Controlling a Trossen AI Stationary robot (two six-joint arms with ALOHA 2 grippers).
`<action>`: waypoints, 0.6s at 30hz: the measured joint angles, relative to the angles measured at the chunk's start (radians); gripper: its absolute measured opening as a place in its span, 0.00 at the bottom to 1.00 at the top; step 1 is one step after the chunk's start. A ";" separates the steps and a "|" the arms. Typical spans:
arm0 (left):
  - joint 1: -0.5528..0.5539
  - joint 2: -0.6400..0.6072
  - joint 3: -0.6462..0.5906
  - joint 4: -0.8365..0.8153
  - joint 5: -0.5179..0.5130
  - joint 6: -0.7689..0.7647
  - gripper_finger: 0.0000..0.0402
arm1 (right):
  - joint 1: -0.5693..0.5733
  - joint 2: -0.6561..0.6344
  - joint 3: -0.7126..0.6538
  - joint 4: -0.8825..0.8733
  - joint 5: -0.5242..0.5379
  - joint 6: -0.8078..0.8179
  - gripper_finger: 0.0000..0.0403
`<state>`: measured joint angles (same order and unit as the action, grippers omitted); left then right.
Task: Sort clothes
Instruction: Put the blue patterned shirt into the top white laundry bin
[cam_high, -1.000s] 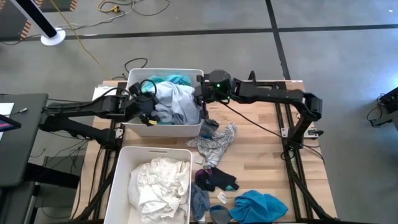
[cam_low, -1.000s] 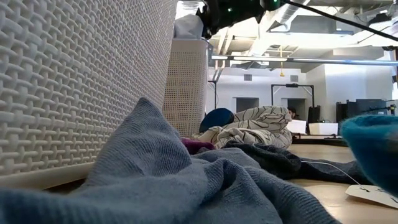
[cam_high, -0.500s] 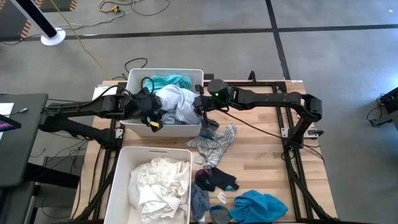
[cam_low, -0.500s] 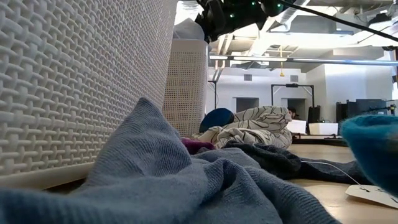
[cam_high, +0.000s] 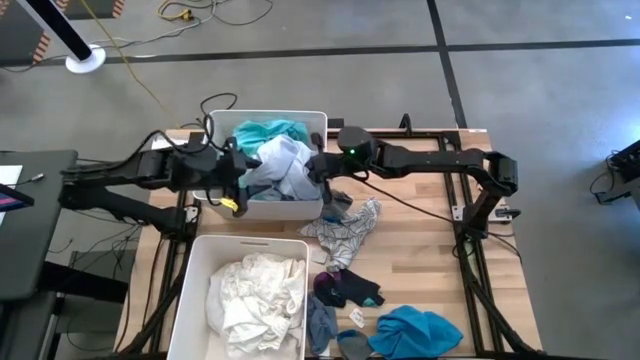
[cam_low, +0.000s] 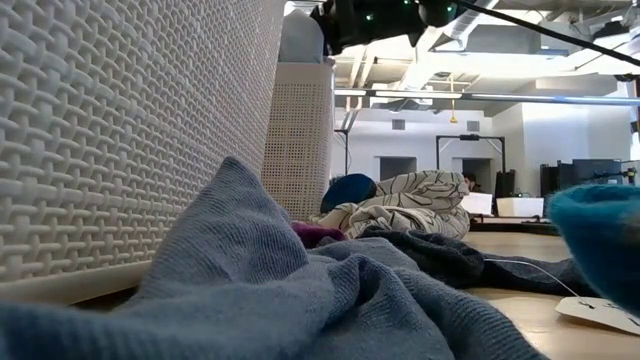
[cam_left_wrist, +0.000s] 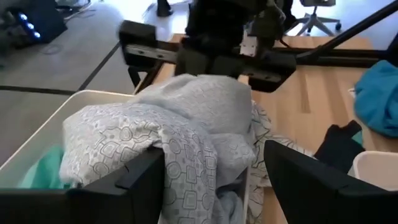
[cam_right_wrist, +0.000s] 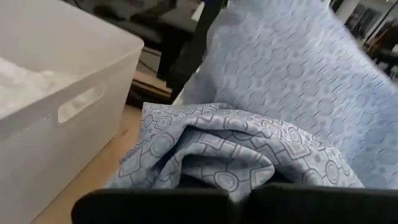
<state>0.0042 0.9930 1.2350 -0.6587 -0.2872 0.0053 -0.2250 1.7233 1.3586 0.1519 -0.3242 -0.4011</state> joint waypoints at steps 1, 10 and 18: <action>-0.003 0.006 0.000 0.004 0.003 0.006 0.63 | -0.001 0.000 0.000 0.014 -0.010 0.000 0.02; 0.003 0.150 0.000 0.087 -0.019 0.079 0.63 | -0.006 0.000 0.000 0.088 -0.048 0.019 0.02; 0.019 0.257 0.000 0.159 -0.002 0.130 0.63 | 0.004 0.000 -0.001 0.049 -0.058 0.019 0.02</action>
<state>0.0235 1.2504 1.2350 -0.4995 -0.2887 0.1352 -0.2208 1.7234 1.3579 0.2009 -0.3825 -0.3824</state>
